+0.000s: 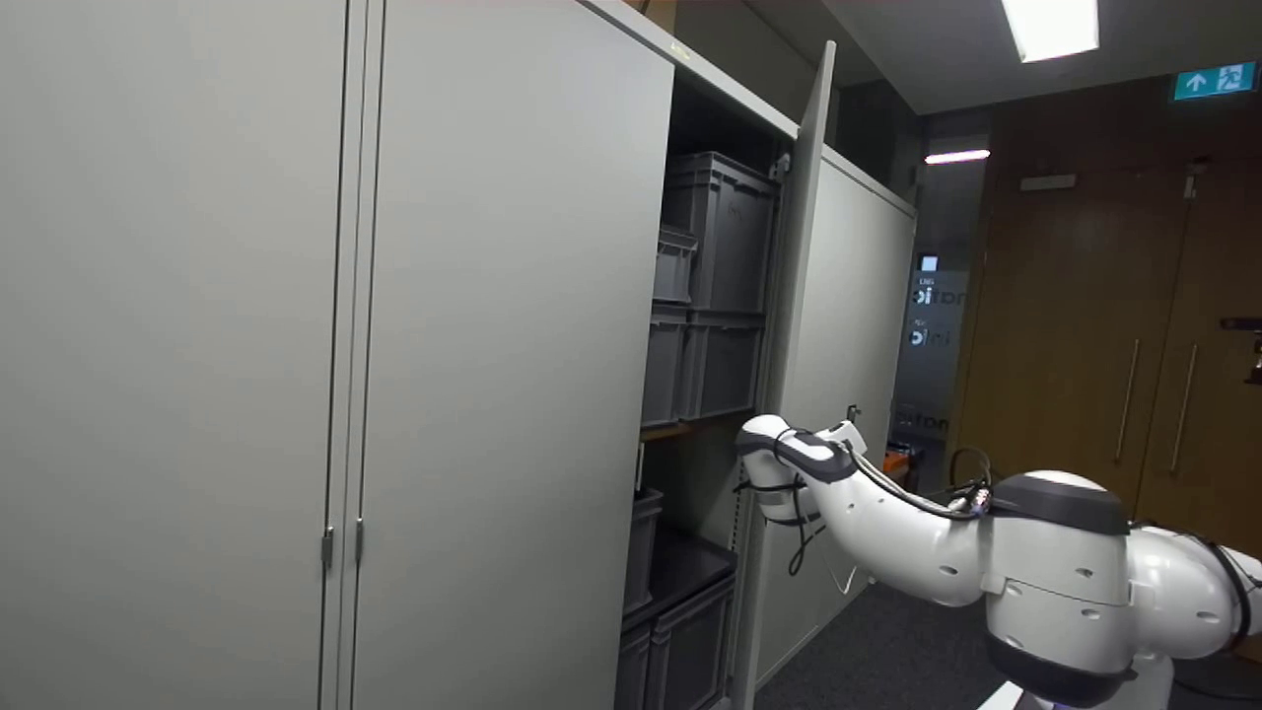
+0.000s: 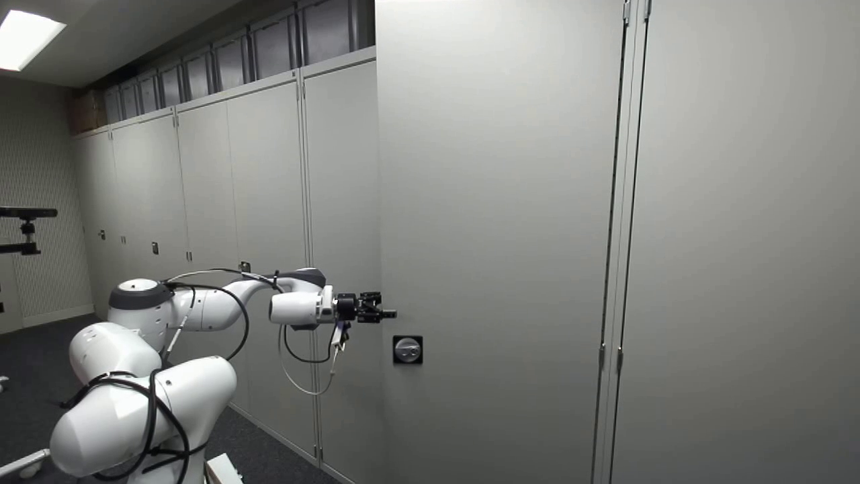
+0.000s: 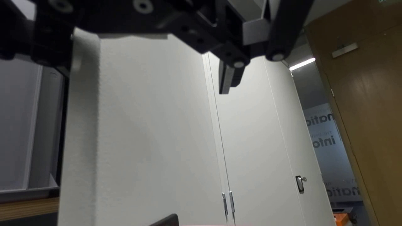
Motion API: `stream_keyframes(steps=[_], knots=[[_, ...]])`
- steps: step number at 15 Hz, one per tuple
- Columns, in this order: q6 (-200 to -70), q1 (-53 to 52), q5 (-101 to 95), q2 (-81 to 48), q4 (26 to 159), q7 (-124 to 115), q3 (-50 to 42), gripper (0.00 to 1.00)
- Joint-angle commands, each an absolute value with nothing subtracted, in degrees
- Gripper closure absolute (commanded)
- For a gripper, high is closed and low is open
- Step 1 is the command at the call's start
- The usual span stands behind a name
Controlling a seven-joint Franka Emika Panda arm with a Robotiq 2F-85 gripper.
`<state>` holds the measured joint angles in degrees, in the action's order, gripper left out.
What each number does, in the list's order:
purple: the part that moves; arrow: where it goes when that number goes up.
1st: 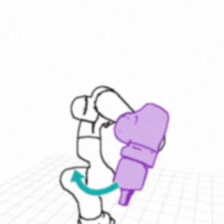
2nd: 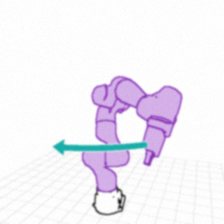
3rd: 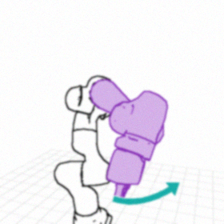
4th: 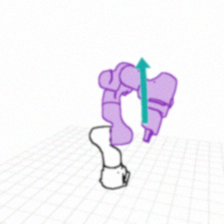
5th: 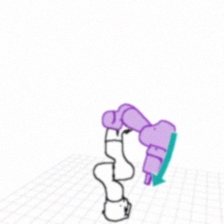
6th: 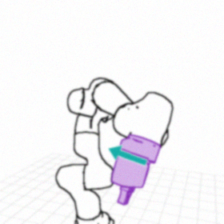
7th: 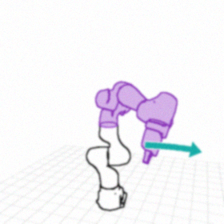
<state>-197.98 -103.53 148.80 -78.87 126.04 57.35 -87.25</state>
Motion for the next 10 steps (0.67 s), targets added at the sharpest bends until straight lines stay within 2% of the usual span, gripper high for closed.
stream_keyframes(steps=[1,10], knots=[[-197.98,-105.68,149.04,-78.8,129.77,56.88,-89.09,0.0],[-197.98,-106.57,149.05,-78.8,132.14,55.74,-89.21,0.0]])
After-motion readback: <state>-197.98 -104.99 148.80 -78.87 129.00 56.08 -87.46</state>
